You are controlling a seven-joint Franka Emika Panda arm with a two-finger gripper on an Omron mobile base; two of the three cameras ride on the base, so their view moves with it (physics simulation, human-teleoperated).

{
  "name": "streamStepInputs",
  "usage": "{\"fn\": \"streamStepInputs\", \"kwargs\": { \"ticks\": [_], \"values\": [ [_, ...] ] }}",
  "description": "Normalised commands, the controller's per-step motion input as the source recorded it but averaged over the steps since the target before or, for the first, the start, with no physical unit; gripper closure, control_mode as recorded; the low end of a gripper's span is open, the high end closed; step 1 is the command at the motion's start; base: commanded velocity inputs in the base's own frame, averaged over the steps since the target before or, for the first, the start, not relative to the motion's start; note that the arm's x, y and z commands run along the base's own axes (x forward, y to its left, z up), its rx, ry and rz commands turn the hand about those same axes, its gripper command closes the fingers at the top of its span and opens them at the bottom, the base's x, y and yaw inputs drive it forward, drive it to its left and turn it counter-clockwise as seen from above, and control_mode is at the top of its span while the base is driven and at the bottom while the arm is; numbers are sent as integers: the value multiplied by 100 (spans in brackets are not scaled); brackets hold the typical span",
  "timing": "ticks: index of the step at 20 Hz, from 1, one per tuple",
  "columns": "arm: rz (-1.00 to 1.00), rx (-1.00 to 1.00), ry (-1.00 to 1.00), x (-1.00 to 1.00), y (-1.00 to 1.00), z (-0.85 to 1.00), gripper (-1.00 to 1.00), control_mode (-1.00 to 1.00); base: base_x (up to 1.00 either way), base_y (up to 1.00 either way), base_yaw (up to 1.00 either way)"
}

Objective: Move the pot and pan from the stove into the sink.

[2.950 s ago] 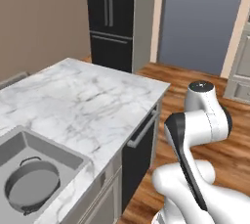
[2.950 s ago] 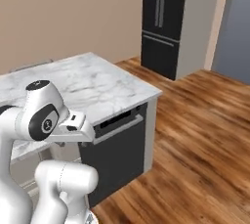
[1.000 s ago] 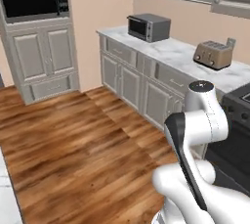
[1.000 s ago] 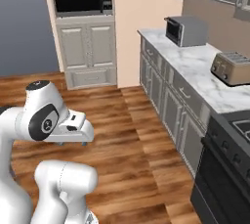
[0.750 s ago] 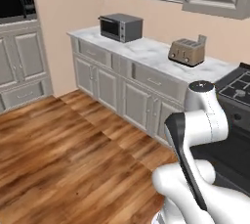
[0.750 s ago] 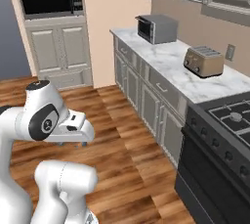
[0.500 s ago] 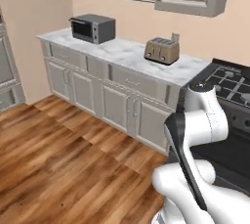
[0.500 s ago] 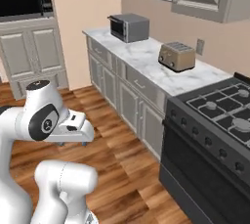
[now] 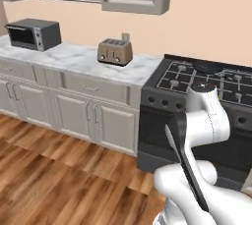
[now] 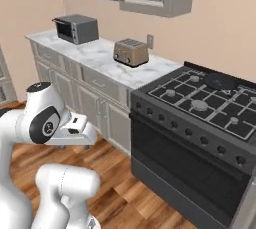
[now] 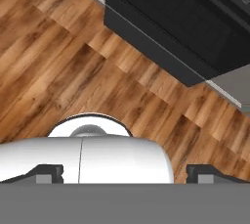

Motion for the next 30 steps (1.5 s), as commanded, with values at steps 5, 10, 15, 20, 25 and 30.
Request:
{"fn": "streamStepInputs", "kwargs": {
  "ticks": [5,10,15,20,25,30],
  "values": [
    [0,0,0,0,0,0,-100,100,5,0,-47],
    [0,0,0,0,0,0,-100,100,5,0,-46],
    [0,0,0,0,0,0,-100,100,4,-2,-44],
    [0,0,0,0,0,0,-100,100,0,-6,-42],
    [0,0,0,0,0,0,-100,100,-6,-17,-24],
    [0,0,0,0,0,0,-100,100,-1,8,0]
  ]
}}
